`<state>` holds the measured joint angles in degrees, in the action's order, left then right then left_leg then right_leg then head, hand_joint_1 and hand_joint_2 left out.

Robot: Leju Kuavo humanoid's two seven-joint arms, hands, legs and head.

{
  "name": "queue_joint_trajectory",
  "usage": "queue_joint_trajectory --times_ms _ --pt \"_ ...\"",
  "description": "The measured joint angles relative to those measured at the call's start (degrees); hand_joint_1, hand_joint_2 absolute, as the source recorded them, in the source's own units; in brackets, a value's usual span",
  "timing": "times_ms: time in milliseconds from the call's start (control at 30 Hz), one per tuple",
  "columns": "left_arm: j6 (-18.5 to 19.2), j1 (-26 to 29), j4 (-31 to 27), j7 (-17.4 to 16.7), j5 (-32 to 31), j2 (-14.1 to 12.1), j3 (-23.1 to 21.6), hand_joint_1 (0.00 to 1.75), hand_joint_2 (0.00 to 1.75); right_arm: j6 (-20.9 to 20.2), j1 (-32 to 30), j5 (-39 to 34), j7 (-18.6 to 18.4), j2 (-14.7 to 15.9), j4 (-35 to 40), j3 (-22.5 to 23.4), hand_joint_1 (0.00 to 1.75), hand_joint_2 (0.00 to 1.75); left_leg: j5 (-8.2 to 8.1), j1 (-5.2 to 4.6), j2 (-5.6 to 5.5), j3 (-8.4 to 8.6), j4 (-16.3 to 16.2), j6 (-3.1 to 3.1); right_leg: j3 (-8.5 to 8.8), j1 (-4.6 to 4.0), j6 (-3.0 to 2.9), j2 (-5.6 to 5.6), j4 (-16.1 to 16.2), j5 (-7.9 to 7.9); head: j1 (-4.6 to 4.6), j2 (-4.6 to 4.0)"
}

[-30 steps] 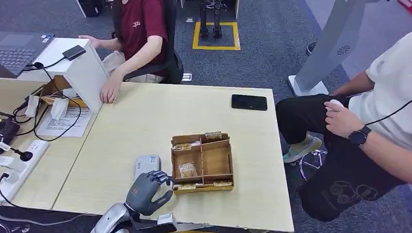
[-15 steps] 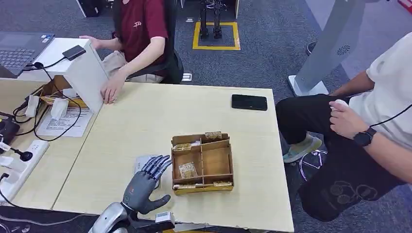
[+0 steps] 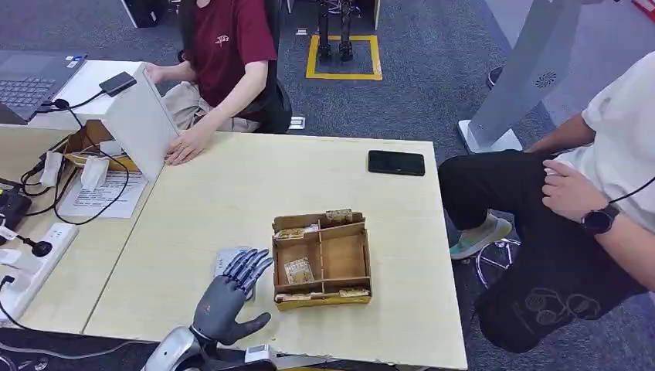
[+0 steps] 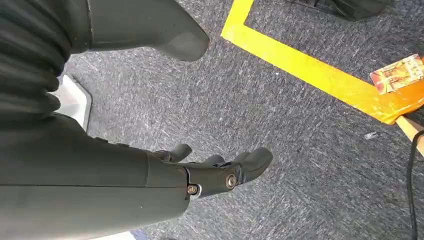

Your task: Pass the card to the sensor for recognition and then transmit it.

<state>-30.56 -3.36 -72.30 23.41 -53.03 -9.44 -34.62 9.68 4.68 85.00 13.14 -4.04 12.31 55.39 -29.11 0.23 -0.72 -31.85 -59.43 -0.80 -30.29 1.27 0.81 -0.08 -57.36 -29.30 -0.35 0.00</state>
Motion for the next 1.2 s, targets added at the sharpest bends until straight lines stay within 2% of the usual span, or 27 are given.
queue_joint_trajectory --times_ms 467,1200 --pt "-1.3 2.6 -4.0 0.9 -1.8 -1.5 0.0 0.0 1.75 0.1 -0.1 -0.9 0.1 0.0 0.0 0.0 0.0 1.75 0.0 0.0 0.0 0.0 0.0 0.0 0.0 0.0 0.0 0.0 0.0 0.0 0.0 0.02" --pt "1.2 2.9 -4.4 0.6 0.2 -0.6 -2.6 0.0 1.75 0.3 -0.1 -1.0 0.1 0.0 0.0 0.0 0.0 1.75 0.0 0.0 0.01 0.01 0.0 0.0 -0.01 0.0 0.0 0.01 0.0 0.0 0.0 0.0"
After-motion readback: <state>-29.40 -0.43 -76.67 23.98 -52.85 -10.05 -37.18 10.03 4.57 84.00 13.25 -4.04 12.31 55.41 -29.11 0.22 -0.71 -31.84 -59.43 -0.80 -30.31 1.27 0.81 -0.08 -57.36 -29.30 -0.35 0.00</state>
